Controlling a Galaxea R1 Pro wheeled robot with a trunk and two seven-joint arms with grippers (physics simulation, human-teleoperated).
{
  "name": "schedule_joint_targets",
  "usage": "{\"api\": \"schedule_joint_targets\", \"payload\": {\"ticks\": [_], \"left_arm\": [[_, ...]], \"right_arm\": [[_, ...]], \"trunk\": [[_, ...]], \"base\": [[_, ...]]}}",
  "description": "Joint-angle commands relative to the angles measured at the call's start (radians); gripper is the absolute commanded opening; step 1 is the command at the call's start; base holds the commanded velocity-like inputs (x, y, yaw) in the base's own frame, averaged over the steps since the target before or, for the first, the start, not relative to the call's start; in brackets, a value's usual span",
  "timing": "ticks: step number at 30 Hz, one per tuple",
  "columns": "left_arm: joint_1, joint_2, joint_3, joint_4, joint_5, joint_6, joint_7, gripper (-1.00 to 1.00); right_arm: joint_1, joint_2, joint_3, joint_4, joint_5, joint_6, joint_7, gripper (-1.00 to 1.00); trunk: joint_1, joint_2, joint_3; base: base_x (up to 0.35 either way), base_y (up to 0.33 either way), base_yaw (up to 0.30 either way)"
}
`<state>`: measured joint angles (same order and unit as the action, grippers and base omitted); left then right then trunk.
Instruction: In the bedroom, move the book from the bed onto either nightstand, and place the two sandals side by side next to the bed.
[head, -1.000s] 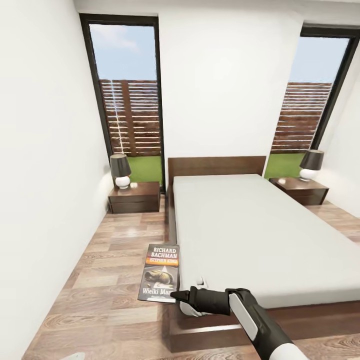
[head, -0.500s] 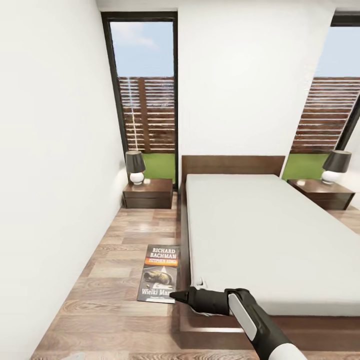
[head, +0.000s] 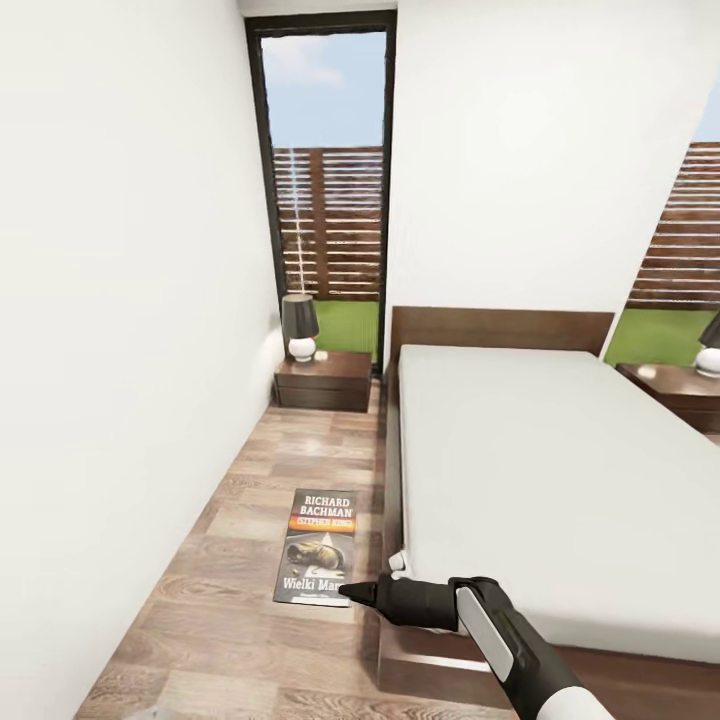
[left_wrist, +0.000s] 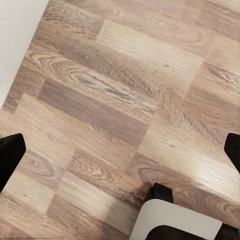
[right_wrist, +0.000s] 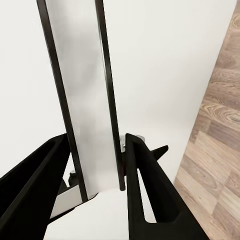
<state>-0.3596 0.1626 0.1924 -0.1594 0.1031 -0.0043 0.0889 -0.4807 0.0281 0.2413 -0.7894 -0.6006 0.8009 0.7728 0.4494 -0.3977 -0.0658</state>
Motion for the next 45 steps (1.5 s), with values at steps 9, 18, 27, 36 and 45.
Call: {"api": "schedule_joint_targets", "payload": {"ticks": [9, 18, 27, 36, 45], "left_arm": [[-0.001, 0.000, -0.002, 0.000, 0.010, 0.000, 0.002, 1.00], [-0.001, 0.000, -0.002, 0.000, 0.011, 0.000, 0.001, 1.00], [-0.001, 0.000, -0.002, 0.000, 0.011, 0.000, 0.000, 1.00], [-0.001, 0.000, -0.002, 0.000, 0.010, 0.000, -0.001, 1.00], [-0.001, 0.000, -0.002, 0.000, 0.011, 0.000, -0.003, 1.00]], "right_arm": [[0.000, 0.000, 0.000, -0.001, -0.010, 0.004, 0.000, -1.00], [-0.001, 0.000, 0.000, -0.001, -0.011, -0.029, 0.001, -1.00], [0.000, -0.002, 0.000, 0.000, -0.013, -0.039, 0.003, -1.00], [-0.001, -0.001, -0.001, 0.004, -0.013, -0.041, 0.002, -1.00], [-0.001, 0.000, 0.000, 0.005, -0.012, -0.042, 0.002, -1.00]], "trunk": [[0.001, -0.002, -0.012], [0.001, -0.002, -0.022], [0.001, -0.002, -0.028], [0.001, -0.002, -0.029], [0.001, -0.002, -0.029]], "base": [[0.000, 0.000, 0.207], [0.000, 0.000, 0.204], [0.000, 0.000, 0.103], [0.000, 0.000, 0.020], [0.000, 0.000, 0.165]]}}
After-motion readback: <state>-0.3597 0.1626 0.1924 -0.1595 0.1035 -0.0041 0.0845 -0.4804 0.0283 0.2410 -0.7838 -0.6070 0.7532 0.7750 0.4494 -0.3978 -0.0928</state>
